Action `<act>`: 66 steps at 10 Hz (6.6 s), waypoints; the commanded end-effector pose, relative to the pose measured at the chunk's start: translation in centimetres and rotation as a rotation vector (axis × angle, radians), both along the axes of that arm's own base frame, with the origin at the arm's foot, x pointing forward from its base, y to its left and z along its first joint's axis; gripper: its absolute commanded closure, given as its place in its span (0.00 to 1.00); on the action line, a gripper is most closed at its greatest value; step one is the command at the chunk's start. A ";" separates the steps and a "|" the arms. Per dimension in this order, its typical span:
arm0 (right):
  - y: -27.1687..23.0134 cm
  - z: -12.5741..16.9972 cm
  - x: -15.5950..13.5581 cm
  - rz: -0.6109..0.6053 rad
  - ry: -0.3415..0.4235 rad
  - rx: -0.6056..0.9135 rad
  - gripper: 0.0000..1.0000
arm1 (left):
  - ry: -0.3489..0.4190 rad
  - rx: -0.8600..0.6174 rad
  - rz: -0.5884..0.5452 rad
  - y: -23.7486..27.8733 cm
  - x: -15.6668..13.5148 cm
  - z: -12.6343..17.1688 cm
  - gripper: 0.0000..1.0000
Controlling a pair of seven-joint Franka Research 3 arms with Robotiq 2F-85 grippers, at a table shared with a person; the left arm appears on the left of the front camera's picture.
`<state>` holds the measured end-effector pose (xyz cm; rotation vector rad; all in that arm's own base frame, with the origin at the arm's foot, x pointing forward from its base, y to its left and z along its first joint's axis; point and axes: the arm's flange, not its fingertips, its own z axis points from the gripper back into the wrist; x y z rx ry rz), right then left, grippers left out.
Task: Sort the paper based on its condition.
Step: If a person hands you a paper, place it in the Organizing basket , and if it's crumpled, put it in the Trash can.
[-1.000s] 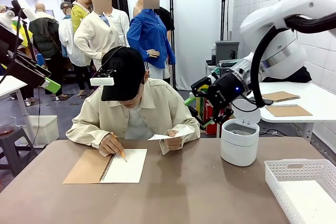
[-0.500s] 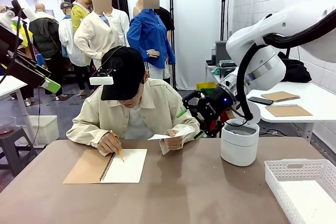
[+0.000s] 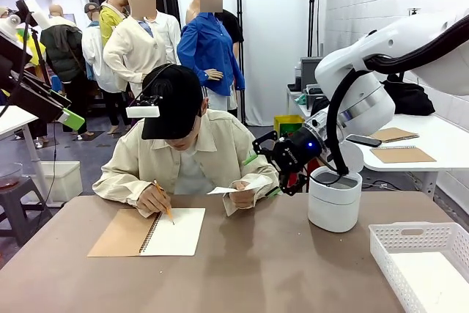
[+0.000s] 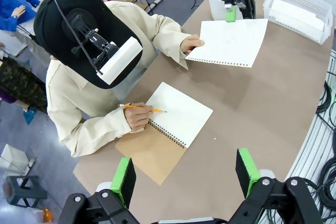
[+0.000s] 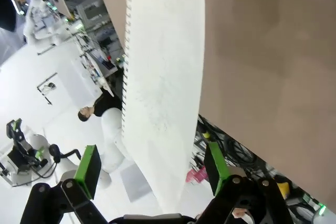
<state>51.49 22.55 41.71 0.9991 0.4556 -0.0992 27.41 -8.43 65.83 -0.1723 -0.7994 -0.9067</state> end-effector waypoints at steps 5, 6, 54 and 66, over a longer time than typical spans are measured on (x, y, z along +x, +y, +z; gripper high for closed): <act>-0.1 0.4 -0.4 0.031 -0.007 -0.018 0.00 | 0.000 0.000 0.001 0.0 0.0 0.0 0.00; -0.1 0.4 -0.4 0.031 -0.007 -0.018 0.00 | 0.000 0.000 0.001 0.0 0.0 0.0 0.00; -32.5 -7.6 -16.6 0.098 -0.439 -0.521 1.00 | 0.000 0.000 0.001 0.0 0.0 0.0 0.00; -33.6 -7.5 -14.9 0.021 -0.462 -0.588 1.00 | 0.000 0.000 0.001 0.0 0.0 0.0 0.00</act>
